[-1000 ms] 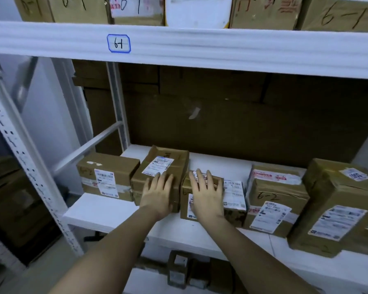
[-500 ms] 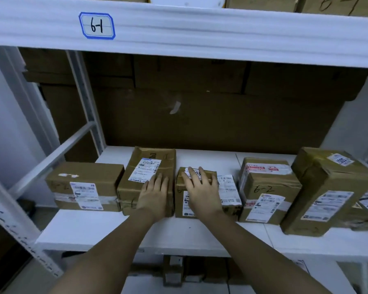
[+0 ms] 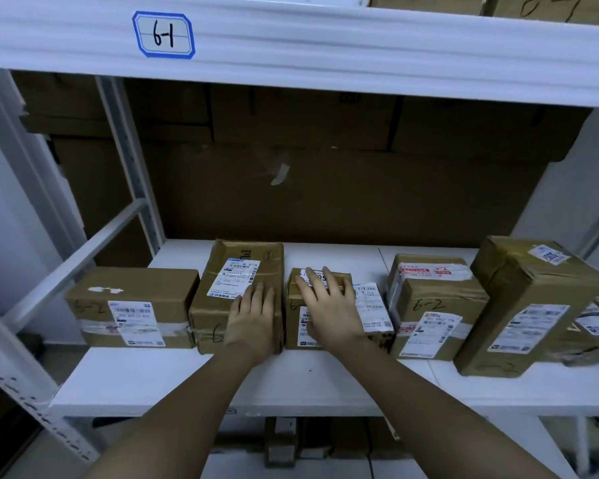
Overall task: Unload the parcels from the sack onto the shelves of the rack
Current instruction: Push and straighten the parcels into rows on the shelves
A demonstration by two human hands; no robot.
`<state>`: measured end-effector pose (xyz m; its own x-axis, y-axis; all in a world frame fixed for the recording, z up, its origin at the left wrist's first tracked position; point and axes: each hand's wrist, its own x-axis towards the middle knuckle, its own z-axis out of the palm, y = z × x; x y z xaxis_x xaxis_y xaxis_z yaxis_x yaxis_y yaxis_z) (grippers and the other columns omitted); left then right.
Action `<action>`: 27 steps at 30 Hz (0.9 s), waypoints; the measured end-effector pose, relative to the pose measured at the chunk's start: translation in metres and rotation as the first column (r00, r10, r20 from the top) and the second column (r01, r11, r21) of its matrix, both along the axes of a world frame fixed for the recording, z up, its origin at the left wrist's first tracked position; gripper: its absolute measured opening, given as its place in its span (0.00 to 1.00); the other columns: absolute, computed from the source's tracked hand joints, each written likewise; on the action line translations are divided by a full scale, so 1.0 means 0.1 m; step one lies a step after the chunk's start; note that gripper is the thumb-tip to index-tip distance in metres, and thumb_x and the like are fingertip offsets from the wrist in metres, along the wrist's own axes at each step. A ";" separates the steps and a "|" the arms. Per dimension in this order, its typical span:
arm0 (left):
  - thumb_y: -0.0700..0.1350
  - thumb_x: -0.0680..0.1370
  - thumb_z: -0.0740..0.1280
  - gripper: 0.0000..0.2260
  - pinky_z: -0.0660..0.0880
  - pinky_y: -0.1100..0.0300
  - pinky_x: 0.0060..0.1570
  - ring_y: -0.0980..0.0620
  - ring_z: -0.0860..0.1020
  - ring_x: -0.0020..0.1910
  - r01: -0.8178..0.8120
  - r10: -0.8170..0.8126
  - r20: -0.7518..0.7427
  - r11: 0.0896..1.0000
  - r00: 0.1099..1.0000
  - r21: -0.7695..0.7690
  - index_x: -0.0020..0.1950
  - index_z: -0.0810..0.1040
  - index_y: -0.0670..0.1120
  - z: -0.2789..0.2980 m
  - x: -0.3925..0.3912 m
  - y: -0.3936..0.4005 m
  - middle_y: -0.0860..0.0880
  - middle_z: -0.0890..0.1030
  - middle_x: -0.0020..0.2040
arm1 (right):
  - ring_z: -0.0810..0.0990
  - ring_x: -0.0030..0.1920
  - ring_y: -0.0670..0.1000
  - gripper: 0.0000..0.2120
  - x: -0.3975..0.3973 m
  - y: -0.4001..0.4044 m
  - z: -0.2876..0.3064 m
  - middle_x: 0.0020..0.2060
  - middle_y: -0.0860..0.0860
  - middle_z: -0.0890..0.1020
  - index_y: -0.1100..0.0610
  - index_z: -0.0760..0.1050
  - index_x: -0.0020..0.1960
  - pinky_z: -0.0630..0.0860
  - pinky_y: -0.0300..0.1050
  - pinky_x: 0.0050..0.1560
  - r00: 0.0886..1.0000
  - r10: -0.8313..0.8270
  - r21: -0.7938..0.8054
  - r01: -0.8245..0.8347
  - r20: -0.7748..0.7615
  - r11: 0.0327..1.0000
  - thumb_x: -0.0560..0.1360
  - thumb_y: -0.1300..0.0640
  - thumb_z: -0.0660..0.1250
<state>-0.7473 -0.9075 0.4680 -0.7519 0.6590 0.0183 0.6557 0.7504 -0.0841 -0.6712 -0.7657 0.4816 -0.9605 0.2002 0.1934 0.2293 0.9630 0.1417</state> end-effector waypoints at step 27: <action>0.52 0.73 0.55 0.29 0.54 0.46 0.71 0.46 0.60 0.74 0.392 -0.274 -0.317 0.824 0.908 0.409 0.74 0.61 0.47 0.41 0.88 0.93 0.43 0.63 0.75 | 0.66 0.73 0.55 0.34 1.08 0.80 0.23 0.71 0.54 0.70 0.56 0.64 0.73 0.61 0.59 0.70 0.905 -0.021 0.068 0.055 -0.425 0.996 0.70 0.45 0.68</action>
